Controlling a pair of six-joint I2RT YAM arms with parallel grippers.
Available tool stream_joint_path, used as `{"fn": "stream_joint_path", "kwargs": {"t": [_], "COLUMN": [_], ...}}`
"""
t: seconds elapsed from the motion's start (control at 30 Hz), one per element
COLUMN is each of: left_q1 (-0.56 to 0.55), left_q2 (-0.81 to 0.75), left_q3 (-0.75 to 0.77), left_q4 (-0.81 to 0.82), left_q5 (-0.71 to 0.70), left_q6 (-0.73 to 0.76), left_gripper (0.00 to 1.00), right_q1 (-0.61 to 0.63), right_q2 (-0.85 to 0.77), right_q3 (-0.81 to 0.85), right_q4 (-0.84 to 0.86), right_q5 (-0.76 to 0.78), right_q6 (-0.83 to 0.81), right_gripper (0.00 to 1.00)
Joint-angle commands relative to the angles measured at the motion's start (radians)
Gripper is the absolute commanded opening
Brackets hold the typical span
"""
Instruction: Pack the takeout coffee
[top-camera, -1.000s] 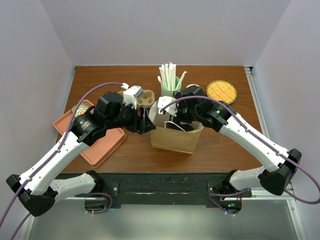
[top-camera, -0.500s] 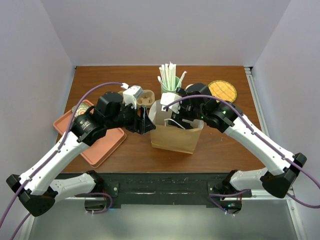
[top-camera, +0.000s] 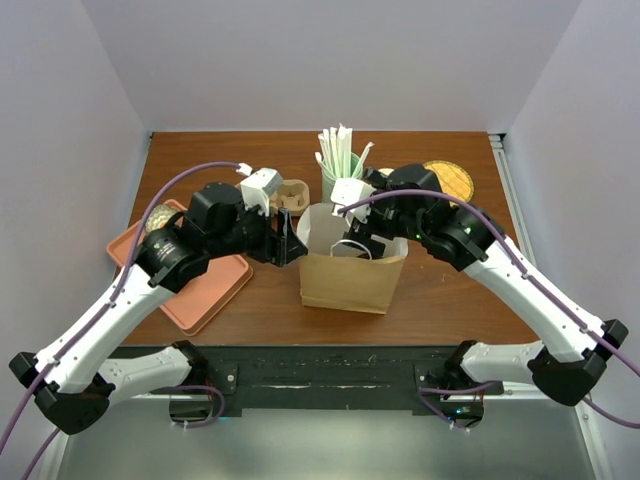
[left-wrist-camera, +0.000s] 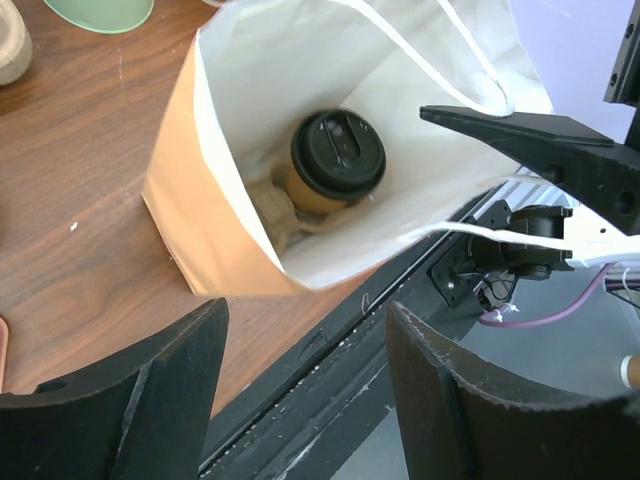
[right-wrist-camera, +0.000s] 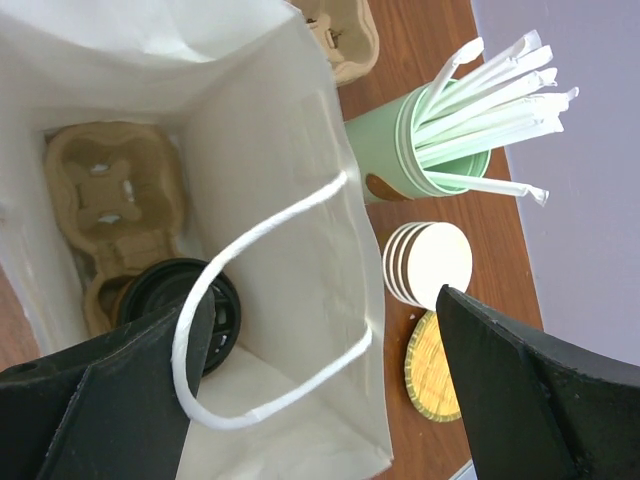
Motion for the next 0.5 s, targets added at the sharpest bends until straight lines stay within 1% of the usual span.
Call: {"fn": "stream_joint_path", "kwargs": {"t": [0.0, 0.1, 0.23, 0.27, 0.47], "left_q1": [-0.002, -0.002, -0.002, -0.002, -0.002], "left_q2": [-0.011, -0.009, -0.018, -0.018, -0.018], "left_q3": [0.066, 0.086, 0.086, 0.086, 0.095], "left_q4": [-0.015, -0.047, -0.052, -0.053, -0.059], "left_q5": [-0.036, -0.067, -0.067, -0.064, -0.064], "left_q6": [0.058, 0.069, 0.072, 0.073, 0.075], "left_gripper": [0.69, 0.70, 0.71, 0.71, 0.72], "right_q1": [-0.006, -0.004, -0.006, -0.006, -0.004], "right_q2": [-0.030, -0.043, -0.054, -0.056, -0.085], "right_q3": [0.071, 0.077, 0.063, 0.057, 0.048], "right_q4": [0.036, 0.051, 0.066, 0.063, 0.089], "right_q5": [0.010, -0.013, -0.013, -0.036, -0.062], "right_q6": [0.068, 0.100, 0.134, 0.141, 0.167], "right_gripper": [0.96, 0.97, 0.97, 0.96, 0.96]}}
